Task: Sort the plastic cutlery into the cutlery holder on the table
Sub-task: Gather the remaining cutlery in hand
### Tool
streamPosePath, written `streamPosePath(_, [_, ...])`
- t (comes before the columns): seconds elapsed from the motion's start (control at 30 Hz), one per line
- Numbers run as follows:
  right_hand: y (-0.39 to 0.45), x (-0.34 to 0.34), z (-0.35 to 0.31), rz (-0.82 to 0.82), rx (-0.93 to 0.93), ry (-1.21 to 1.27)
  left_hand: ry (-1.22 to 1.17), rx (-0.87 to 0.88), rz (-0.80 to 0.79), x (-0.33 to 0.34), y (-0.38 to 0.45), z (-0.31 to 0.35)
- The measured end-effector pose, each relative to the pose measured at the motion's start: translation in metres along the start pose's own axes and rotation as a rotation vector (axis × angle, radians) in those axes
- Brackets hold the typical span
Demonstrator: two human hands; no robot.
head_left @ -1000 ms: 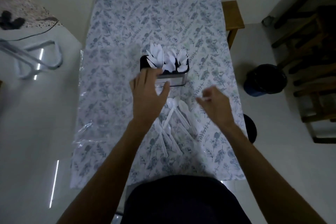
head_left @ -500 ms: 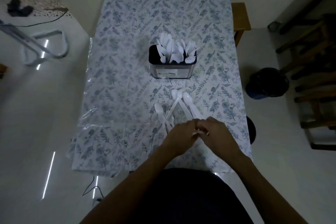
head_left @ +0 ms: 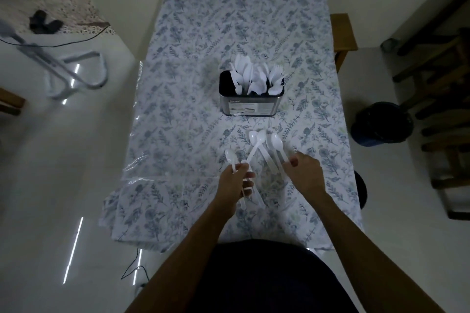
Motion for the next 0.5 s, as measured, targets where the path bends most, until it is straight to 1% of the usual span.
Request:
streamPosePath(0.1, [-0.025,-0.016,-0.008,0.010,-0.068,0.129,-0.025,-0.002,-0.048,0.009,0.004,0.000])
streamPosePath(0.23, [-0.069,-0.020,-0.032,-0.195,-0.170,0.276,-0.128,0.006,-0.122,0.024,0.005,0.006])
streamPosePath(0.3, [-0.075,-0.018,-0.034,-0.225,-0.126,0.354,-0.176,0.015,-0.145,0.028,0.008,0.008])
streamPosePath(0.37, [-0.067,-0.018,-0.034,-0.200,-0.075,0.389,-0.224,-0.017,-0.139,0.030,0.010,0.008])
streamPosePath(0.43, [-0.059,-0.014,-0.039,-0.236,-0.112,0.385,-0.180,-0.032,-0.129,0.032,0.007,0.011])
streamPosePath(0.5, [-0.055,-0.007,-0.044,-0.279,-0.166,0.385,-0.122,0.016,-0.107,0.033,0.006,0.012])
Point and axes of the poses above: each hand's wrist, its own y-axis towards the middle knuckle, its own x-axis out of the palm, z = x × y, the point moved 3 cm from there along y, towards the middle knuckle, and after that the axes turned 12 degrees about y, right-handed, at the moved point
